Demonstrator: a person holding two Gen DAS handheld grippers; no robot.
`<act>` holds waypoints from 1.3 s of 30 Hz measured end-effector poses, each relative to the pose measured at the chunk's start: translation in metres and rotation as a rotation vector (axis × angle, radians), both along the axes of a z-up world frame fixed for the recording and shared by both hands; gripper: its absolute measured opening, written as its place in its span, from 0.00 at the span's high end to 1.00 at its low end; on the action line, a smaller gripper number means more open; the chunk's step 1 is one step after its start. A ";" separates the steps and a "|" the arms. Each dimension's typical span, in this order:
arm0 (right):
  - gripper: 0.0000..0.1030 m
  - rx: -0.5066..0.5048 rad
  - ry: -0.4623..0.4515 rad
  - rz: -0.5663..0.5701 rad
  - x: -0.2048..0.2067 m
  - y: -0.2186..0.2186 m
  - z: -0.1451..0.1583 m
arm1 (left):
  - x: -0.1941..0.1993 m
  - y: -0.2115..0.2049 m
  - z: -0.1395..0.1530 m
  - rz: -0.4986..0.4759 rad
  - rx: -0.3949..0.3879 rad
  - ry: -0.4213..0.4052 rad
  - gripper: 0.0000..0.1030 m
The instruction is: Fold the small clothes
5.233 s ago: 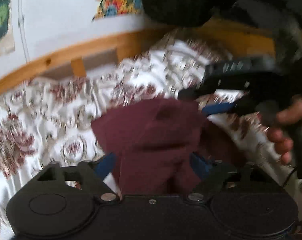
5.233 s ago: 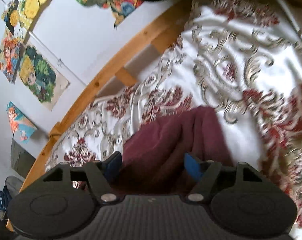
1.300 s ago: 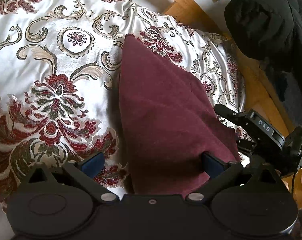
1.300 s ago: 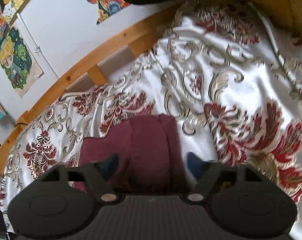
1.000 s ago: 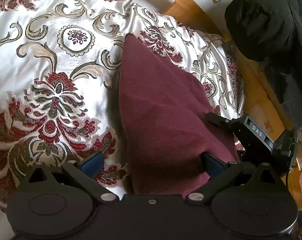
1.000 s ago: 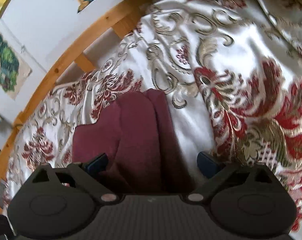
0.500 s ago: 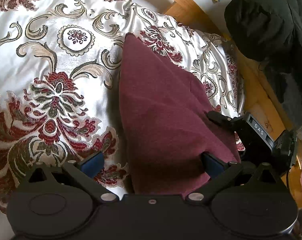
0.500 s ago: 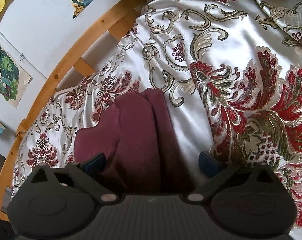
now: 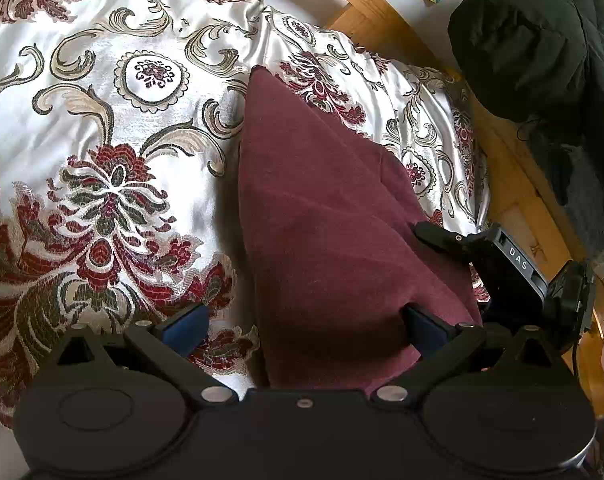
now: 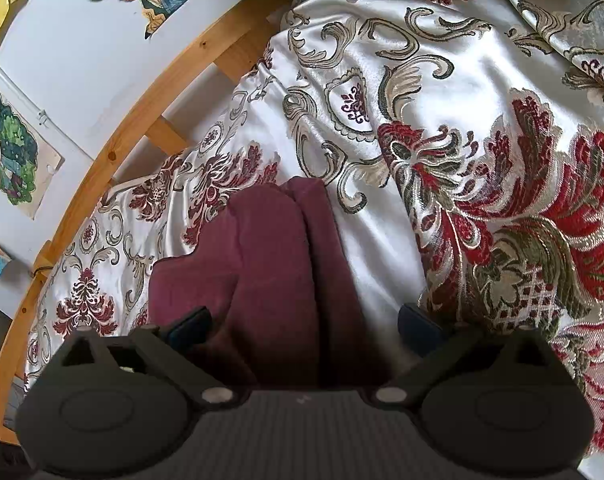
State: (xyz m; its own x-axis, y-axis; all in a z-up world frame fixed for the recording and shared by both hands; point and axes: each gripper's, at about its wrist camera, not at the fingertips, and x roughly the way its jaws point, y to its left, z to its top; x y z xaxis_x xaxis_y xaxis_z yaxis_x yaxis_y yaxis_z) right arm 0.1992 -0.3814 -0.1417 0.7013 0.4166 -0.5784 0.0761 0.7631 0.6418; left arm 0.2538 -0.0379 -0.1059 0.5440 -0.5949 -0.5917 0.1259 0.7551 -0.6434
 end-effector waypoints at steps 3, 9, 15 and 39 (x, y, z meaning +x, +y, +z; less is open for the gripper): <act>0.01 0.000 0.000 -0.001 0.000 0.001 0.000 | 0.000 0.000 0.000 0.000 0.000 0.000 0.00; 0.01 0.001 0.001 -0.001 0.000 0.000 0.000 | 0.000 0.000 0.000 0.000 0.001 0.000 0.01; 0.01 0.009 0.002 -0.005 0.000 -0.001 0.000 | 0.000 0.000 0.000 -0.001 0.001 -0.001 0.00; 0.01 -0.001 0.001 -0.002 0.000 0.000 0.000 | 0.000 0.000 -0.001 -0.001 0.003 -0.002 0.00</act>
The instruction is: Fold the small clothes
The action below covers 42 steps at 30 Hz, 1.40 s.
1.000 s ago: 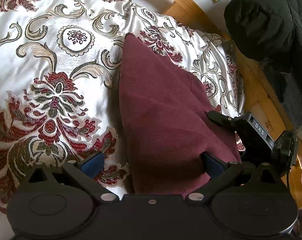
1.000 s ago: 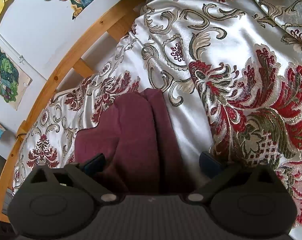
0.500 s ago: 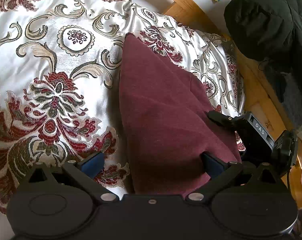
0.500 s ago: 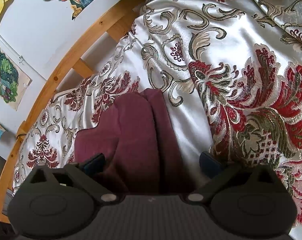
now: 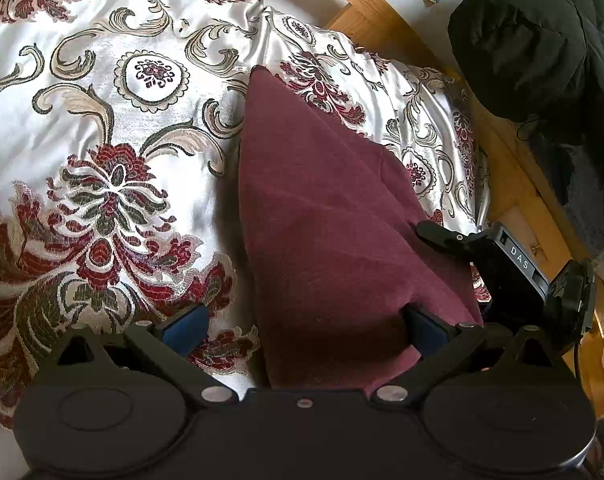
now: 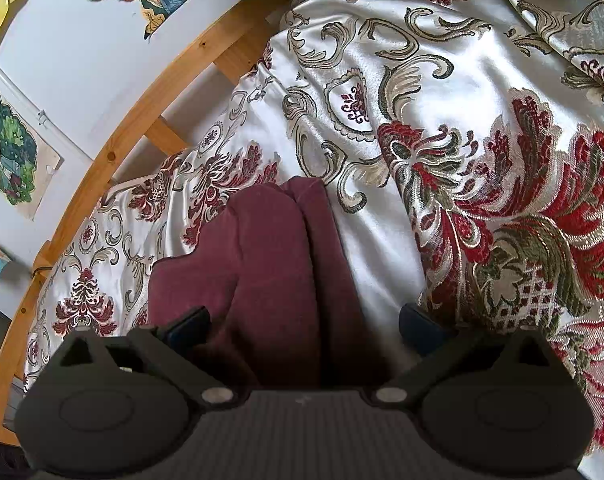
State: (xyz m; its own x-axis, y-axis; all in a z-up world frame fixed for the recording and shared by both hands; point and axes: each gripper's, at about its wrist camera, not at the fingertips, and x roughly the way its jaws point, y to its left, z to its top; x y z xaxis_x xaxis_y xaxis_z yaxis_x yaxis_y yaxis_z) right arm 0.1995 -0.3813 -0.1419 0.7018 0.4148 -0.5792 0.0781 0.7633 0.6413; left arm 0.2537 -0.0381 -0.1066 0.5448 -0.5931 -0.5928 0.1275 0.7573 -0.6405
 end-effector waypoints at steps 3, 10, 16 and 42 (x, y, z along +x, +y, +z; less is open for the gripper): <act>0.01 0.000 0.000 0.000 0.000 0.000 0.000 | 0.000 0.000 0.000 0.000 0.000 0.000 0.00; 0.01 0.000 0.000 0.000 0.000 0.000 0.000 | 0.000 0.000 0.000 0.000 0.000 -0.001 0.01; 0.01 0.001 0.000 0.000 0.000 0.000 0.000 | 0.000 0.000 -0.001 0.001 0.001 -0.001 0.01; 0.18 0.113 0.028 -0.068 -0.001 -0.017 0.000 | 0.000 0.012 0.004 0.040 -0.150 -0.030 0.01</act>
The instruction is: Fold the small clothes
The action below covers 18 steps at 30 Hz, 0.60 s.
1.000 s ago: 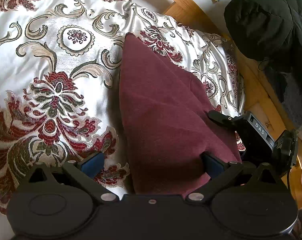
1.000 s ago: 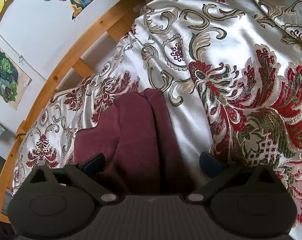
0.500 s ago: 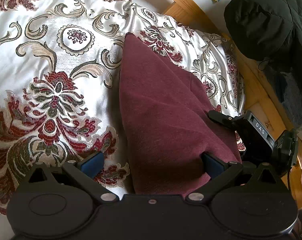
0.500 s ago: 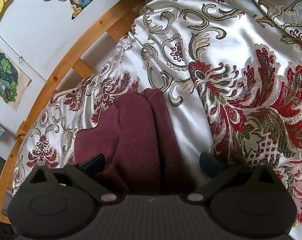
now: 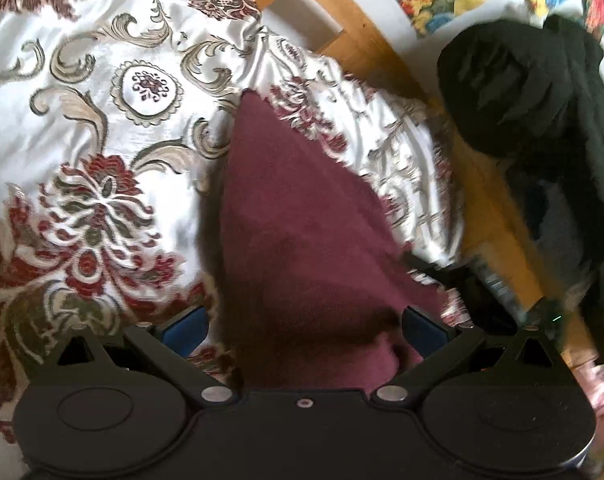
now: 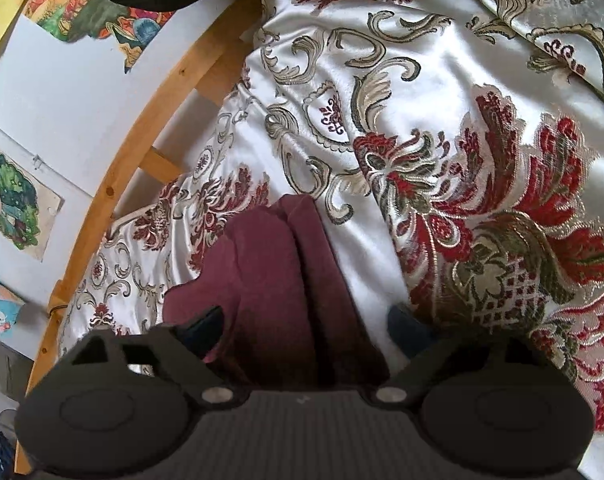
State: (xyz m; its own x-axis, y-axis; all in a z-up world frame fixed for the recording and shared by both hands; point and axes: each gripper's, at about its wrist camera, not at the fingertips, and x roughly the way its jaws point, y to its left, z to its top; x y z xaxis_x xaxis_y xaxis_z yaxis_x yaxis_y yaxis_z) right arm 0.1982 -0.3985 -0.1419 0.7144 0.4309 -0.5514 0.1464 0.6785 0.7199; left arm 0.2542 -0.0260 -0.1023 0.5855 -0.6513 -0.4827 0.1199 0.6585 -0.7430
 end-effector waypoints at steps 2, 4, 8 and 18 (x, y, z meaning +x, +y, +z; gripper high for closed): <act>0.22 -0.004 0.000 0.007 0.000 0.003 0.001 | 0.003 0.002 -0.002 -0.004 -0.048 0.022 0.01; 0.28 -0.002 -0.006 0.017 0.001 0.005 0.002 | 0.006 0.002 -0.005 -0.005 -0.063 0.050 0.01; 0.30 -0.016 -0.001 0.032 0.001 0.010 0.003 | 0.009 0.002 -0.009 0.006 -0.044 0.087 0.03; 0.28 0.004 0.014 0.015 0.000 0.007 -0.003 | 0.008 0.003 -0.011 -0.006 -0.023 0.087 0.02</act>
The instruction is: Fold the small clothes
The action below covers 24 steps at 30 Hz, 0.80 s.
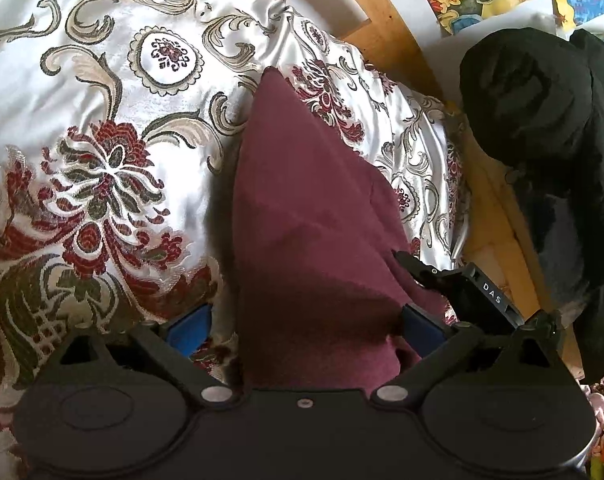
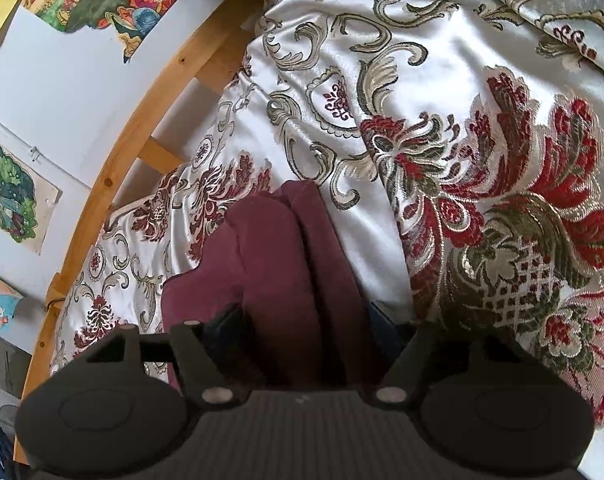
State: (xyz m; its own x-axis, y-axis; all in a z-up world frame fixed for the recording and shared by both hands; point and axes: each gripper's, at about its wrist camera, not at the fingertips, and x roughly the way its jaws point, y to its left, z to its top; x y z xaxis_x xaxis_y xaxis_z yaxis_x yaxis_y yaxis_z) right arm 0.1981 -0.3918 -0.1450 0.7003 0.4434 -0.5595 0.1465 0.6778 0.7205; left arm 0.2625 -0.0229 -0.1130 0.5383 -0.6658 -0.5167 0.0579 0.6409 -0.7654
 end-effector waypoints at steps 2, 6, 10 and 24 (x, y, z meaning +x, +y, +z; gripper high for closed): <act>0.28 0.004 0.002 -0.003 -0.001 0.000 -0.001 | 0.000 0.000 0.000 -0.001 0.000 0.000 0.02; 0.22 0.007 0.001 -0.003 -0.001 0.000 -0.001 | -0.001 0.000 0.000 0.000 0.000 0.000 0.02; 0.20 0.010 0.001 -0.001 -0.001 0.001 -0.001 | -0.001 0.001 -0.001 -0.001 0.001 -0.001 0.01; 0.19 0.015 0.001 0.001 0.000 0.002 -0.001 | 0.000 0.001 -0.002 -0.001 0.002 -0.003 0.01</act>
State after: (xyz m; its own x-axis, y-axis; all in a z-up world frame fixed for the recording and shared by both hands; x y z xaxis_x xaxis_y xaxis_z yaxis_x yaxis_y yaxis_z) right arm 0.1978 -0.3900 -0.1460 0.6996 0.4522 -0.5532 0.1466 0.6669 0.7306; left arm 0.2623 -0.0222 -0.1150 0.5391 -0.6652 -0.5167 0.0605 0.6425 -0.7639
